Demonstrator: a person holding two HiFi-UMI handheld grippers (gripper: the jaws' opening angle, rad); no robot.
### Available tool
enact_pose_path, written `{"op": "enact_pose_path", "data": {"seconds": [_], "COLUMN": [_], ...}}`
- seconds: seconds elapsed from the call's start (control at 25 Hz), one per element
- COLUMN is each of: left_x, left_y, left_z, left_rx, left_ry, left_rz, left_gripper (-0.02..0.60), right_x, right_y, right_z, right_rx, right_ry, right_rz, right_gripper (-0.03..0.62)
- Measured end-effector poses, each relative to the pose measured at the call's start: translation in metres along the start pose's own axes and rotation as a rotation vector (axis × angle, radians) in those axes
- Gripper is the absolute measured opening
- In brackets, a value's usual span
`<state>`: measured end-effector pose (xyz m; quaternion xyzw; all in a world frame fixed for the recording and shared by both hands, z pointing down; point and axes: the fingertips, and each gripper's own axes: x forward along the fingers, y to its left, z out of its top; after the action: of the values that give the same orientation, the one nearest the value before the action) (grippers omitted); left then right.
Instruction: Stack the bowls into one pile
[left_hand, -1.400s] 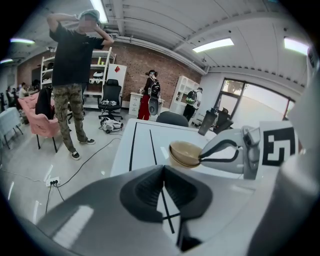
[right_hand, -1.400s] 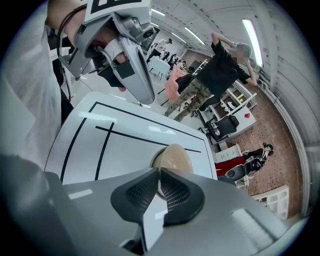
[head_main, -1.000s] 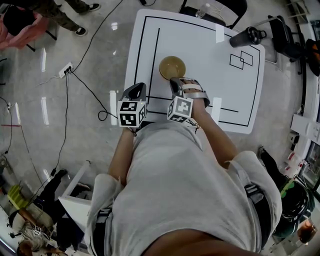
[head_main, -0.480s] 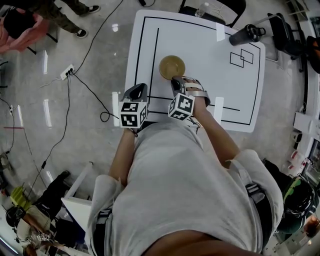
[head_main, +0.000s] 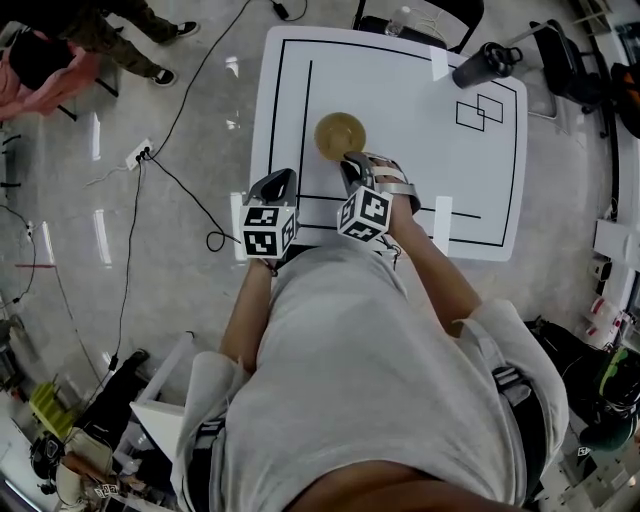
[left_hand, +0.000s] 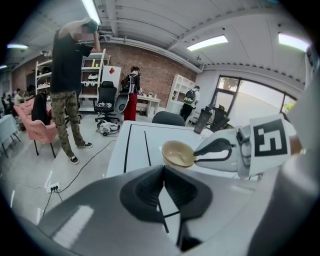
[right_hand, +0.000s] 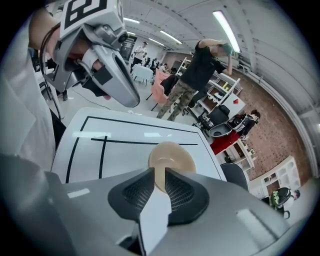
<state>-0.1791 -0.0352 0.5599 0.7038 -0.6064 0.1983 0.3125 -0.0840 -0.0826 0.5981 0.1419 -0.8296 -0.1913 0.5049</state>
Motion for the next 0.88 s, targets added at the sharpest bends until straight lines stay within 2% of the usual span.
{"op": "enact_pose_path", "data": {"seconds": [0.16,0.28,0.52,0.64,0.76,0.88], "left_x": [-0.001,-0.003,-0.009,-0.015,-0.028,-0.041], "left_y": [-0.008,-0.013,-0.027,-0.037,-0.044,-0.049], "left_z": [-0.001,-0.003,0.001,-0.003,-0.003,0.002], "left_rx": [0.013,0.023,0.042,0.040,0.073,0.082], "left_ry": [0.003,-0.001,-0.024,-0.044,-0.077,-0.122], "left_rz": [-0.003,-0.001,0.011,0.026,0.072,0.100], "left_gripper": [0.002,0.002,0.002,0.002,0.002,0.002], "right_x": [-0.007,-0.014,-0.030,-0.043,-0.058,-0.075], "right_y": [-0.003,-0.007,-0.006,-0.007,-0.008,-0.011], "right_z": [0.000,-0.001,-0.011,-0.014,-0.017,-0.017], "right_rx": [0.030,0.048,0.061,0.129,0.214,0.234], "right_ry": [-0.024,-0.047,-0.076,-0.124,-0.177,-0.222], "right_rz": [-0.017,-0.054,-0.091,-0.112,-0.136,-0.187], "right_gripper": [0.063,0.027,0.000,-0.002,-0.002,-0.002]}}
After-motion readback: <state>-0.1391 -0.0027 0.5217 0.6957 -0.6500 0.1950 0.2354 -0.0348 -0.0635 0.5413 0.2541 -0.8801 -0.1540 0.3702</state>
